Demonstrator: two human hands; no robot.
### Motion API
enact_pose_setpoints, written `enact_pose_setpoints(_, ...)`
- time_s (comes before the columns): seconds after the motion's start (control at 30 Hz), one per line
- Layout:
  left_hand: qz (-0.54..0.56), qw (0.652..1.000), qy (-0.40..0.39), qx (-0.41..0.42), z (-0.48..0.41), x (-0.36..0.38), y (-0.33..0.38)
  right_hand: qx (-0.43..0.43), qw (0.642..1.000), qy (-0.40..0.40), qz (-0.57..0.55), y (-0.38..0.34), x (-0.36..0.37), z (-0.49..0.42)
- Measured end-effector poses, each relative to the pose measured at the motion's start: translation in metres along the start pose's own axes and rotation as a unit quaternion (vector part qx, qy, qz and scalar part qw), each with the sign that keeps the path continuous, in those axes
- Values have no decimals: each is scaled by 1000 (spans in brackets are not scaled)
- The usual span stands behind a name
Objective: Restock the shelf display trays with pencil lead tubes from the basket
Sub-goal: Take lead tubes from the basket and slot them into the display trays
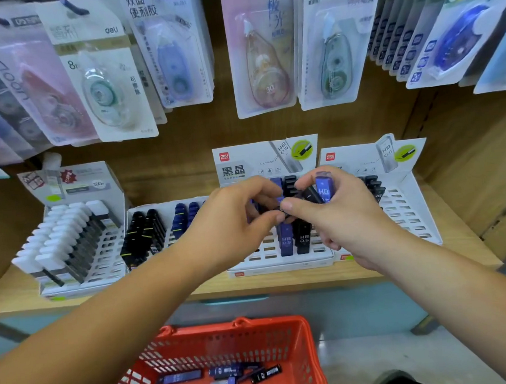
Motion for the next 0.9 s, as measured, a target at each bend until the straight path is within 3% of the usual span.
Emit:
enact_pose_setpoints(0.13,31,993,-98,-53,-15,-5,2,69,992,-31,-96,0,1,-4)
enact_pose_setpoints(0.3,102,992,-17,-69,-41,-21,-13,205,944,-126,-224,5,-1,-4)
enact_pose_setpoints(0.43,9,999,13,-33,-53,-8,-31,206,935,-156,-244,5,-3,-3)
enact_pose_setpoints(0.63,-74,997,17,-11,-47,6,-50,182,949,-112,-232,14,-8,-7)
enact_pose_setpoints(0.9,-102,995,-19,10,-48,0,-46,176,949,-78,-251,19,-16,-11)
Point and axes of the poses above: each hand's wrist, its own z-axis away from the middle knuckle, its own x-axis out of the palm, y = z × x, the point moved 4 cm from there along -z, towards the middle knuckle, and after that the axes turned 4 degrees about x, right-handed, at the moved point
